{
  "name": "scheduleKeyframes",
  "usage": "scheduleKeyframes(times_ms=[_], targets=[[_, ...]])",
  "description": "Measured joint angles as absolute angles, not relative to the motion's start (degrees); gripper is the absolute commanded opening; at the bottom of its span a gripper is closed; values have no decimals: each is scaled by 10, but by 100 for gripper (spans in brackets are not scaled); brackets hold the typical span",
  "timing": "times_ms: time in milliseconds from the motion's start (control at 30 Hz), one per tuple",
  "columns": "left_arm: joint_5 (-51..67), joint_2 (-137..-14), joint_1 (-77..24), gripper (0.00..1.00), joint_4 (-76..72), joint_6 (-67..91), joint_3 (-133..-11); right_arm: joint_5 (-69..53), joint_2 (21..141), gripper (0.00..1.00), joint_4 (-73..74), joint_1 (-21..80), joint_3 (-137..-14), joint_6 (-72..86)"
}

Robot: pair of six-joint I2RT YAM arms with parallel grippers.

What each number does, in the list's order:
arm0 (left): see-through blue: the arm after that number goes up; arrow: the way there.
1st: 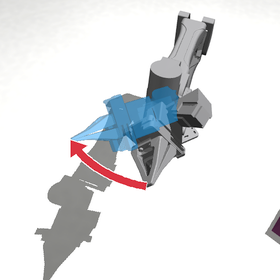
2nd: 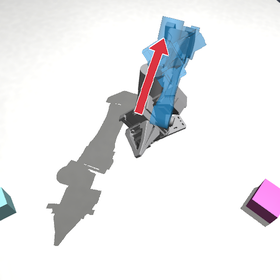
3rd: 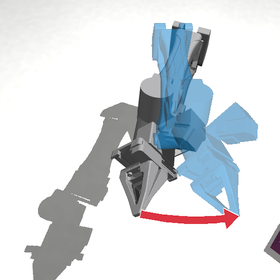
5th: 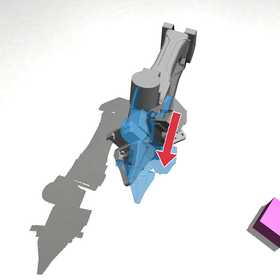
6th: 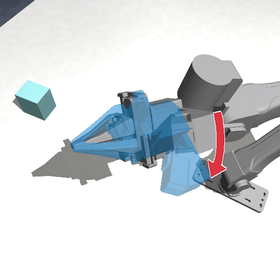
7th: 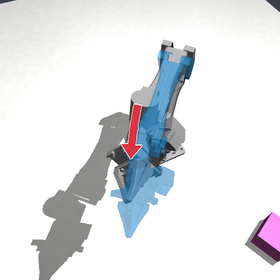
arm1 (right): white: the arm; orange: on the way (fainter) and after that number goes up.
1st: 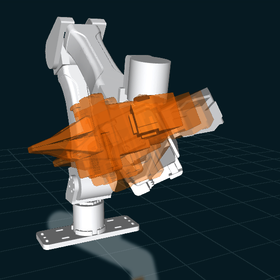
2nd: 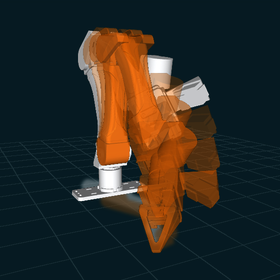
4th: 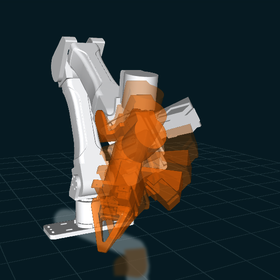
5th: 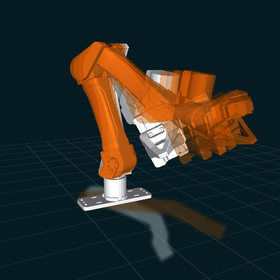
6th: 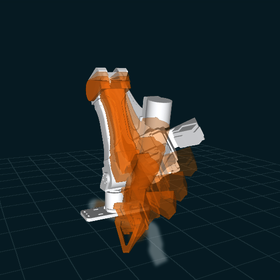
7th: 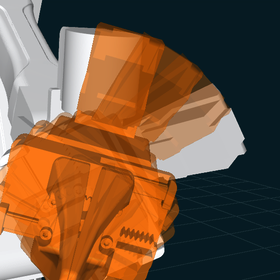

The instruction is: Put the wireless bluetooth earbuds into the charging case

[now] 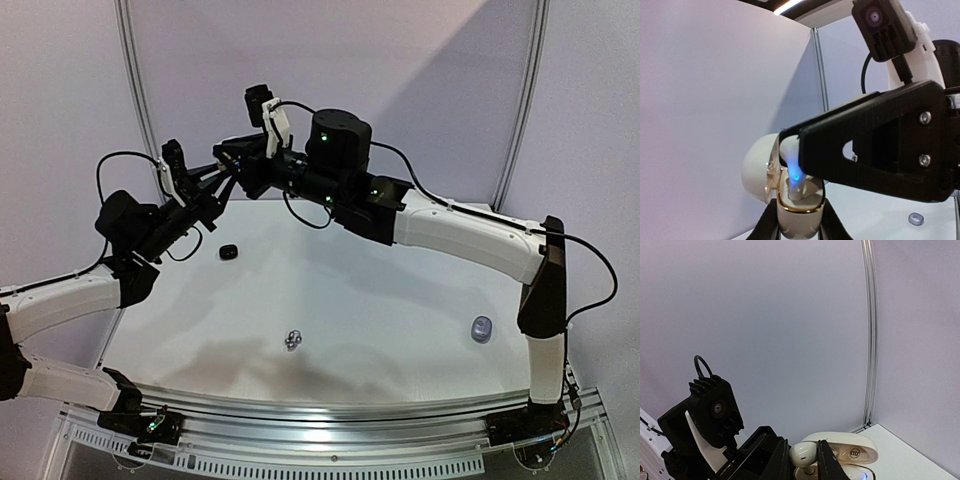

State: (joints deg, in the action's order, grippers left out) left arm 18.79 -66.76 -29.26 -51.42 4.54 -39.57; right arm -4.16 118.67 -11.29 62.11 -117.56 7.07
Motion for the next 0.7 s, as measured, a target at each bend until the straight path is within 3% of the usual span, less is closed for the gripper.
scheduleKeyframes(times_ms=[233,700], targets=[[187,-668,-292,0,-502,45,-394,-35,1182,10,-130,620,-1154,83],[188,-668,-293,0,-494,44,-394,-37,1169,6,-179,615,-1108,150]])
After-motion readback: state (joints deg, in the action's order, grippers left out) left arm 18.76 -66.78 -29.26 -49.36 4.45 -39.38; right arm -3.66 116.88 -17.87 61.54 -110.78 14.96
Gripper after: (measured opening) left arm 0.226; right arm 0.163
